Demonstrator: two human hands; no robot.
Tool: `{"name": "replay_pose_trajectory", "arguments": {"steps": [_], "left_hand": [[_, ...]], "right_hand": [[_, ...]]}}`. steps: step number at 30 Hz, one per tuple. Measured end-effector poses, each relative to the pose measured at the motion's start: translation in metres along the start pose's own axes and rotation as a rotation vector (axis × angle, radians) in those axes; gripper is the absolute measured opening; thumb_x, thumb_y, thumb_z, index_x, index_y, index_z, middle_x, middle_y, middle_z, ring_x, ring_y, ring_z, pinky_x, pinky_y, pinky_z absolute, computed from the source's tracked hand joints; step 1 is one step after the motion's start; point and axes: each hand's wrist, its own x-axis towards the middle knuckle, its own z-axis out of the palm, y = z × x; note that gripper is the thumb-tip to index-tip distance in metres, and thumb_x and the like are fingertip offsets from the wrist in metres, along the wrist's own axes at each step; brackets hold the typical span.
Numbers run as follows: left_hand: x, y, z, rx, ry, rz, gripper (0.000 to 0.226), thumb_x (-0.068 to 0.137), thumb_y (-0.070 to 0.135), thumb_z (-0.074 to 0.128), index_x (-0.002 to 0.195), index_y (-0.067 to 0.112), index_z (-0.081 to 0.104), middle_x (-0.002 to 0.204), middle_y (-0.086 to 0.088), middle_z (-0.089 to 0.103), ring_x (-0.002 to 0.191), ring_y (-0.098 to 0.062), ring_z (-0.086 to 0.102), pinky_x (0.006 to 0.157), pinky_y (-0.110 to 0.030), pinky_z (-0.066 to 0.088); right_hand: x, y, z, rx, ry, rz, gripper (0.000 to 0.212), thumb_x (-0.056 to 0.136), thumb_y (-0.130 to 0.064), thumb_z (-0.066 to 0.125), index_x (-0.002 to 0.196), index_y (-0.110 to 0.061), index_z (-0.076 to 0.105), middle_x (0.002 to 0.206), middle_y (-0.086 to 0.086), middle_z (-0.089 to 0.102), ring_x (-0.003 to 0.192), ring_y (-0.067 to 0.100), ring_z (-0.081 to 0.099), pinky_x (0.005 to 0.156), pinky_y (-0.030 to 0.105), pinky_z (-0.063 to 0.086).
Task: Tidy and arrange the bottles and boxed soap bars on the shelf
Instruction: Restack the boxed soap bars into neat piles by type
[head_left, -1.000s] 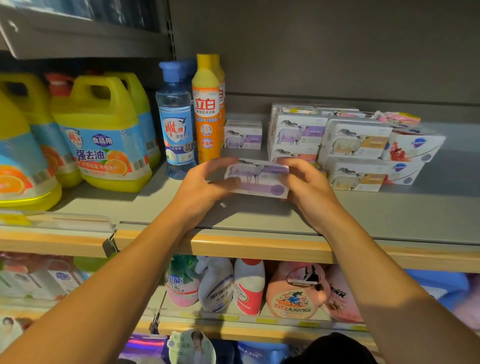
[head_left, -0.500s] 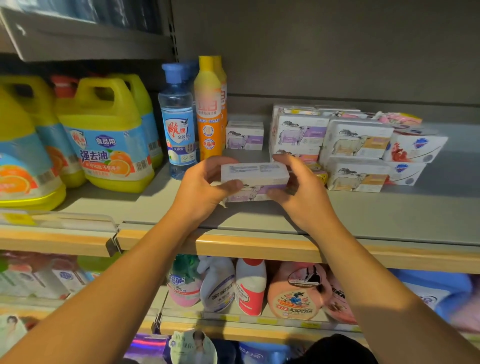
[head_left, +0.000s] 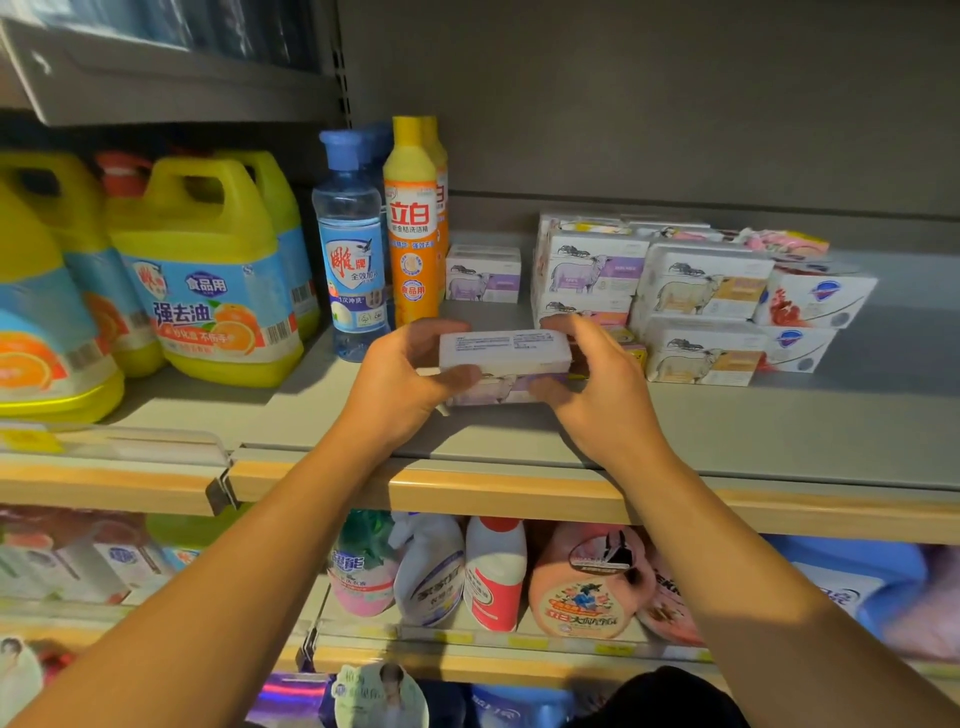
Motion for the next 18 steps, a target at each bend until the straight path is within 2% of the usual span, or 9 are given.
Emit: {"name": "replay_pose_trajectory", "arguments": {"steps": [2, 4, 6, 9, 12, 15, 18], "left_hand": [[0.002, -0.001, 0.001, 0.042, 0.031, -0.046, 0.039, 0.081, 0.014, 0.078, 0.113, 0.029, 0.062, 0.106, 0.017, 0.067, 0.095, 0.012, 0.062, 0.076, -0.009, 0.052], [0.004, -0.003, 0.003, 0.147, 0.058, -0.036, 0.038, 0.083, 0.018, 0.077, 0.118, 0.024, 0.063, 0.103, 0.015, 0.066, 0.088, 0.015, 0.061, 0.071, -0.003, 0.047], [0.005, -0.004, 0.005, 0.305, 0.085, -0.004, 0.038, 0.085, 0.026, 0.074, 0.122, 0.024, 0.065, 0.104, 0.012, 0.068, 0.086, 0.008, 0.061, 0.068, -0.002, 0.043], [0.005, -0.003, 0.006, 0.399, 0.069, -0.011, 0.044, 0.088, 0.034, 0.07, 0.129, 0.023, 0.062, 0.116, 0.004, 0.07, 0.101, -0.008, 0.063, 0.077, -0.014, 0.044], [0.002, -0.003, -0.008, 0.48, 0.023, -0.02, 0.045, 0.089, 0.038, 0.067, 0.132, 0.026, 0.059, 0.121, 0.006, 0.068, 0.106, -0.009, 0.062, 0.081, -0.018, 0.045], [-0.001, -0.011, -0.034, 0.716, -0.052, -0.046, 0.044, 0.09, 0.044, 0.062, 0.13, 0.027, 0.062, 0.126, 0.005, 0.067, 0.113, -0.016, 0.062, 0.09, -0.032, 0.051], [-0.004, -0.018, -0.054, 0.908, -0.122, -0.081, 0.05, 0.089, 0.052, 0.058, 0.131, 0.024, 0.061, 0.126, 0.0, 0.067, 0.115, -0.022, 0.06, 0.09, -0.037, 0.051]], "right_hand": [[0.001, 0.001, 0.001, -0.01, -0.044, 0.029, 0.052, 0.081, -0.027, 0.078, 0.128, -0.024, 0.056, 0.114, -0.009, 0.056, 0.107, 0.014, 0.055, 0.086, 0.025, 0.045], [0.0, 0.0, 0.002, -0.054, -0.059, 0.023, 0.052, 0.083, -0.031, 0.076, 0.13, -0.021, 0.057, 0.112, -0.01, 0.053, 0.11, 0.016, 0.053, 0.087, 0.026, 0.042], [0.001, 0.001, 0.003, -0.102, -0.078, 0.033, 0.053, 0.085, -0.032, 0.074, 0.133, -0.021, 0.055, 0.118, -0.005, 0.055, 0.113, 0.018, 0.053, 0.091, 0.029, 0.043], [0.001, 0.001, 0.002, -0.177, -0.086, 0.035, 0.055, 0.086, -0.032, 0.072, 0.137, -0.021, 0.054, 0.131, -0.002, 0.052, 0.119, 0.019, 0.05, 0.1, 0.033, 0.043], [-0.001, -0.004, 0.001, -0.251, -0.009, -0.075, 0.052, 0.083, -0.027, 0.076, 0.132, -0.021, 0.059, 0.13, -0.005, 0.053, 0.122, 0.015, 0.045, 0.104, 0.029, 0.037], [0.0, -0.011, 0.004, -0.337, 0.042, -0.237, 0.044, 0.079, -0.018, 0.079, 0.122, -0.017, 0.068, 0.12, 0.002, 0.062, 0.114, 0.025, 0.05, 0.098, 0.037, 0.043], [0.007, -0.016, 0.013, -0.433, -0.001, -0.395, 0.045, 0.073, -0.008, 0.08, 0.117, -0.008, 0.07, 0.112, 0.01, 0.068, 0.099, 0.039, 0.059, 0.085, 0.046, 0.05]]}}
